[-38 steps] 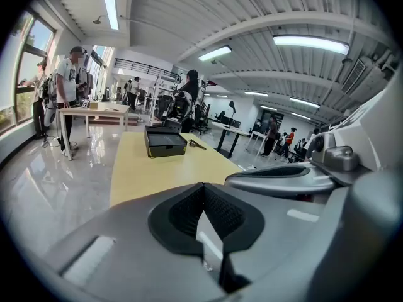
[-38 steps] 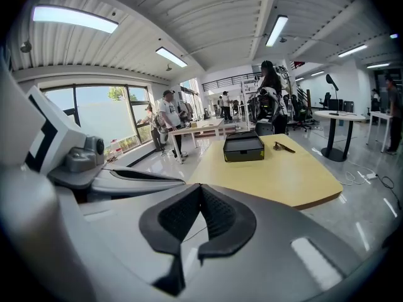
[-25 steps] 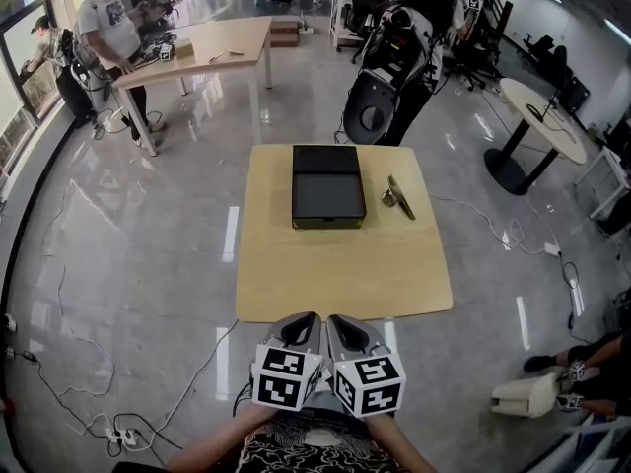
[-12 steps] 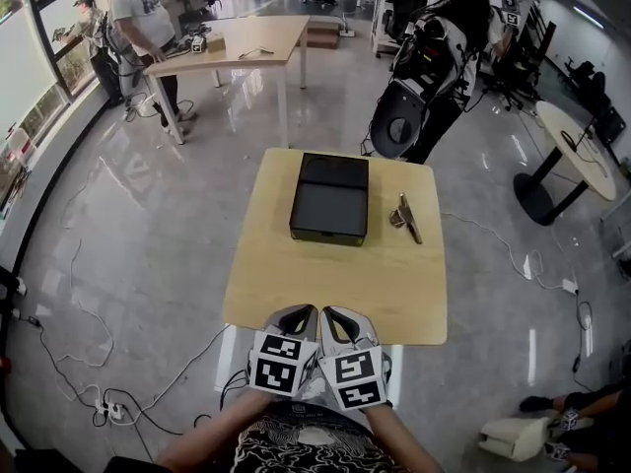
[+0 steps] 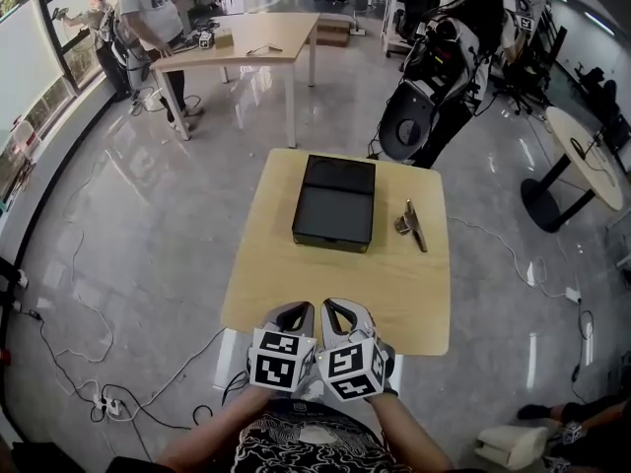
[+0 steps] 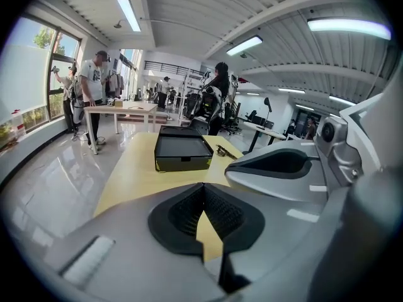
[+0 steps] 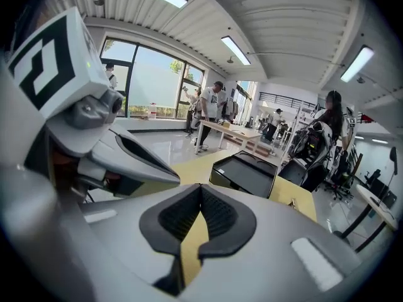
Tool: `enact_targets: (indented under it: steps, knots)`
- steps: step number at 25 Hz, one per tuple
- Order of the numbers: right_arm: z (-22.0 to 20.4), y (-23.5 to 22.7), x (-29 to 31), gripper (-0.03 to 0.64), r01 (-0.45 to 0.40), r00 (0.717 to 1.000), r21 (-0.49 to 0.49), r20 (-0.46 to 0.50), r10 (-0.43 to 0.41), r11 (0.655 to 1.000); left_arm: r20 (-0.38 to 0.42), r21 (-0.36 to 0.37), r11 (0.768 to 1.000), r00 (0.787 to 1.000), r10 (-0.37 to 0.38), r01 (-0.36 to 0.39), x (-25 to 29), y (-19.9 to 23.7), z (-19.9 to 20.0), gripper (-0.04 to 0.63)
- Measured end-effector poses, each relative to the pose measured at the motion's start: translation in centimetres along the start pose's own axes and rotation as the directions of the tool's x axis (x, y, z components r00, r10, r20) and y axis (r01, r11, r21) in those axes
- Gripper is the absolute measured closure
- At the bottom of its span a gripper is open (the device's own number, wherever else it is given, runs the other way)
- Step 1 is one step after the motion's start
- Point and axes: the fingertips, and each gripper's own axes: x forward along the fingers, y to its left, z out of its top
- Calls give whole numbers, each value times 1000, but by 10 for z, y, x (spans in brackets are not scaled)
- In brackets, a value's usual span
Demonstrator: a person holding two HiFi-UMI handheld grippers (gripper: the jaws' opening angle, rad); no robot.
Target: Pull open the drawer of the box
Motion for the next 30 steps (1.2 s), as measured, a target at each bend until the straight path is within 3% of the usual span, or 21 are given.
enact_targets:
  steps: [7, 9, 16, 25, 30]
  knots:
    - [57, -26, 158, 607, 54, 996, -162, -60, -64, 985, 1, 24, 1000, 1000, -10, 10, 71, 145, 59, 581]
    - [76, -43, 214, 609, 85, 991, -219, -86, -106, 972, -5, 25, 999, 1000, -22, 22, 97, 190, 82, 583]
    - [131, -27, 382, 597, 144, 968, -404, -132, -213, 903, -5, 40, 997, 998, -60, 60, 142, 360, 121, 581]
    - [153, -38, 619, 575, 139, 946, -477, -196, -259, 868, -3, 52, 993, 994, -109, 109, 259, 548, 156, 581]
    - [148, -56, 705, 577, 139, 938, -512, -206, -279, 847, -10, 56, 989, 991, -136, 136, 321, 598, 166, 583]
